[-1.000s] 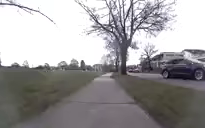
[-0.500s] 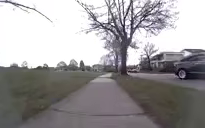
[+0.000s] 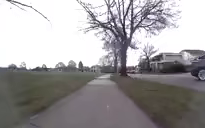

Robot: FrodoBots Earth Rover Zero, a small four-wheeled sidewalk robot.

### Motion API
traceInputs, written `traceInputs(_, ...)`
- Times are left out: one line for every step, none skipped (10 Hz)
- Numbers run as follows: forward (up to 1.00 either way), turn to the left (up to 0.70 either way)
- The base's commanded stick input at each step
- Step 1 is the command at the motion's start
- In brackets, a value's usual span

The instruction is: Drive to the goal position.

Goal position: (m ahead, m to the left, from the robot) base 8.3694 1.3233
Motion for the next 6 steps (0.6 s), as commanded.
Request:
traceInputs(1.00, 0.00)
traceInputs(1.00, 0.00)
traceInputs(1.00, 0.00)
traceInputs(1.00, 0.00)
traceInputs(1.00, 0.00)
traceInputs(1.00, 0.00)
